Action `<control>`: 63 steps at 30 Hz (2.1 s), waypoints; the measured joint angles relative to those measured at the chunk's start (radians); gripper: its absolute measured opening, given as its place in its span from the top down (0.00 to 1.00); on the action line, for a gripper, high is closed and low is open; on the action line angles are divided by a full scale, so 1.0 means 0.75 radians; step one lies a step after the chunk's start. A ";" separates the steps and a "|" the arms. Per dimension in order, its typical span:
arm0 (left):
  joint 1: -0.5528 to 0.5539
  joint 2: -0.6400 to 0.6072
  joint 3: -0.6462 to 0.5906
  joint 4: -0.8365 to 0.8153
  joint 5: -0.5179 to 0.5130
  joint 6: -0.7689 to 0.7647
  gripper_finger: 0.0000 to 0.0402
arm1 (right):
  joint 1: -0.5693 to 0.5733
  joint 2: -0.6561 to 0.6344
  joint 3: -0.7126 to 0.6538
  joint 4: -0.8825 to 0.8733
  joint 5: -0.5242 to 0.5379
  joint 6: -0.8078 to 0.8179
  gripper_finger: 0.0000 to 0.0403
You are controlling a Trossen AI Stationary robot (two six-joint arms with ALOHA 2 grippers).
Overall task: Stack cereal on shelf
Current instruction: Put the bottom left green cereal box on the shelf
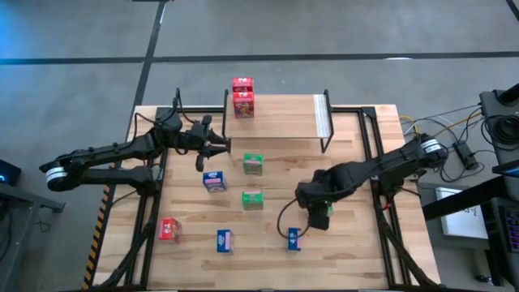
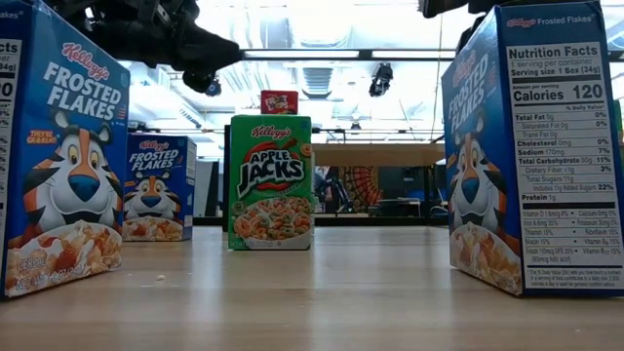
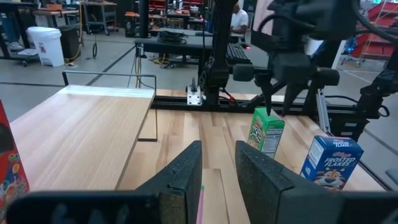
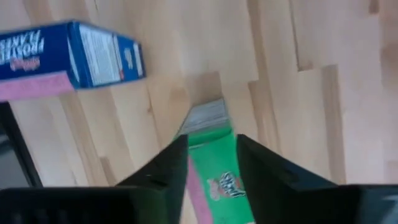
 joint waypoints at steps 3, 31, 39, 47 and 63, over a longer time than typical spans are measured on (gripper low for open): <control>0.000 0.000 0.000 0.000 0.000 0.000 0.80 | 0.048 0.020 0.005 -0.014 -0.002 -0.003 0.56; 0.000 0.000 -0.002 0.000 0.000 0.000 0.80 | 0.111 0.121 -0.021 -0.132 0.106 0.002 0.34; 0.000 0.000 -0.002 -0.001 0.000 0.000 0.80 | 0.111 0.140 -0.021 -0.134 0.104 -0.009 0.46; -0.001 0.000 -0.002 -0.001 0.000 0.000 0.80 | 0.110 0.124 -0.022 -0.129 0.104 -0.009 0.58; -0.001 -0.004 0.015 0.014 0.000 0.010 0.80 | -0.155 0.119 0.404 -0.371 0.033 -0.051 0.61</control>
